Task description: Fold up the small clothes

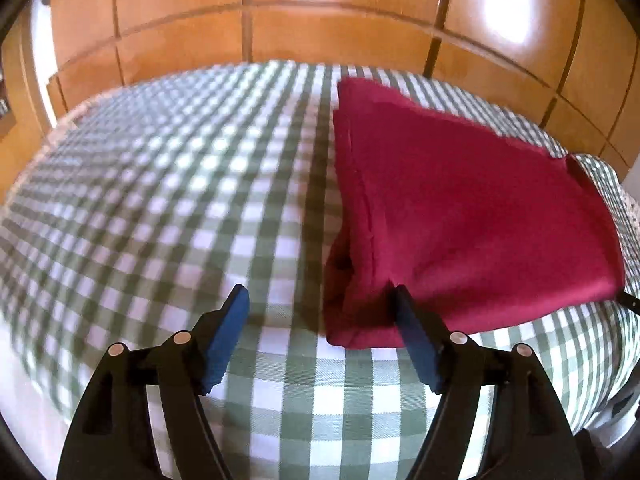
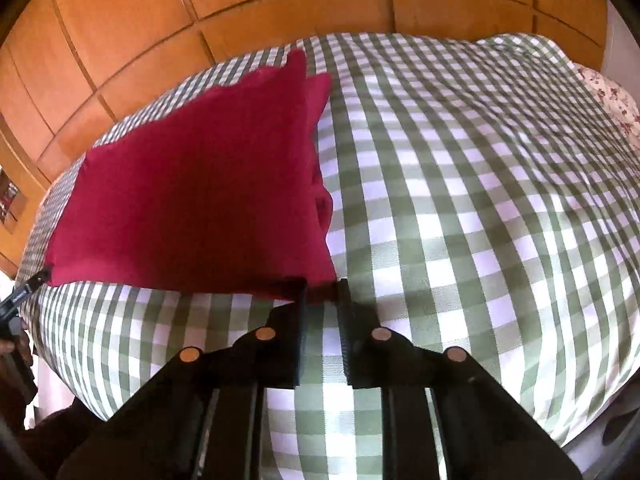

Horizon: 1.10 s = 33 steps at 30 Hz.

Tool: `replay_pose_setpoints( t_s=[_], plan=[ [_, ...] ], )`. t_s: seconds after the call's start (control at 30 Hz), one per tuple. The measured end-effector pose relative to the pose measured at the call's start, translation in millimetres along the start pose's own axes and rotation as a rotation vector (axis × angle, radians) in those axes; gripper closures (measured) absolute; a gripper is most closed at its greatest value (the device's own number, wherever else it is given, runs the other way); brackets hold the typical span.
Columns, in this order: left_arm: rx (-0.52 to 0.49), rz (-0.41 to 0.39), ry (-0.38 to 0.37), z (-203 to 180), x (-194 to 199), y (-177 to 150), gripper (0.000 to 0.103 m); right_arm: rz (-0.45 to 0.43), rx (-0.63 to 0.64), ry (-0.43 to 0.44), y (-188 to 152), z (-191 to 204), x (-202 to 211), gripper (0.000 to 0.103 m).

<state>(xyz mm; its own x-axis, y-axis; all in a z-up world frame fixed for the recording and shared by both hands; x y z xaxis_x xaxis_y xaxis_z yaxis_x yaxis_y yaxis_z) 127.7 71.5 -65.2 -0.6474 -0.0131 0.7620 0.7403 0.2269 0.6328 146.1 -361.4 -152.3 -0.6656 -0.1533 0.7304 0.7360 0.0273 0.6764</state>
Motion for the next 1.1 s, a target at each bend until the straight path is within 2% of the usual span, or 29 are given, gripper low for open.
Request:
replay_pose_setpoints(
  t_s=[0.03,0.07,0.1,0.13,0.23,0.33,0.4,0.47,0.57,0.63,0.8,0.93,1.03,1.1],
  plan=[
    [-0.015,-0.029,0.002,-2,8,3,0.030,-0.014,-0.004,-0.029,1,-2,7,0.067],
    [-0.030,-0.054,-0.002,-6,16,6,0.030,-0.031,0.003,-0.058,5,-2,13,0.061],
    [-0.041,-0.073,-0.007,-10,21,8,0.030,-0.051,0.011,-0.063,10,0,18,0.061],
    [-0.050,-0.091,-0.015,-14,26,10,0.030,-0.085,0.018,-0.040,19,8,26,0.058],
    [-0.076,-0.114,-0.048,-35,29,14,0.025,-0.157,0.047,0.012,41,31,33,0.036],
    [-0.094,-0.100,-0.054,-56,24,12,0.025,-0.171,0.101,0.038,58,65,18,0.027],
    [-0.096,-0.099,-0.065,-68,23,12,0.025,-0.165,0.101,0.034,68,77,0,0.025],
    [-0.105,-0.108,-0.073,-77,26,12,0.019,-0.159,0.080,0.000,74,79,-15,0.025],
    [-0.129,-0.126,-0.075,-88,28,13,0.018,-0.135,0.044,-0.067,72,64,-37,0.025],
    [-0.140,-0.127,-0.076,-92,27,14,0.018,-0.122,0.027,-0.058,66,57,-51,0.024],
    [-0.142,-0.119,-0.081,-94,21,16,0.018,-0.189,0.076,-0.067,58,56,-54,0.023],
    [-0.153,-0.120,-0.066,-92,17,19,0.018,-0.207,0.076,-0.072,58,56,-56,0.022],
    [-0.173,-0.135,-0.038,-85,16,29,0.018,-0.214,0.077,-0.072,57,59,-55,0.022],
    [-0.149,-0.138,-0.022,-70,12,42,0.018,-0.217,0.078,-0.072,56,60,-55,0.022]
  ],
)
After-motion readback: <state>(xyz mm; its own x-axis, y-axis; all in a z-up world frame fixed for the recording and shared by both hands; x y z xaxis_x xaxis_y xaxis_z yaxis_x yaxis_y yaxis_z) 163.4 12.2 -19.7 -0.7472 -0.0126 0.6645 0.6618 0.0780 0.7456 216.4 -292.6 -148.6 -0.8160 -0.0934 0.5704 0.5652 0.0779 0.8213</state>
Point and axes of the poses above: each gripper's, at about its wrist camera, not at the fingertips, and x roughly against the way its jaws point, z to its left, y to its top, the point moved 6 cm from there along -x, roughly the way its jaws point, and after that the axes turned 8 degrees about x, right-handed, at the moved point
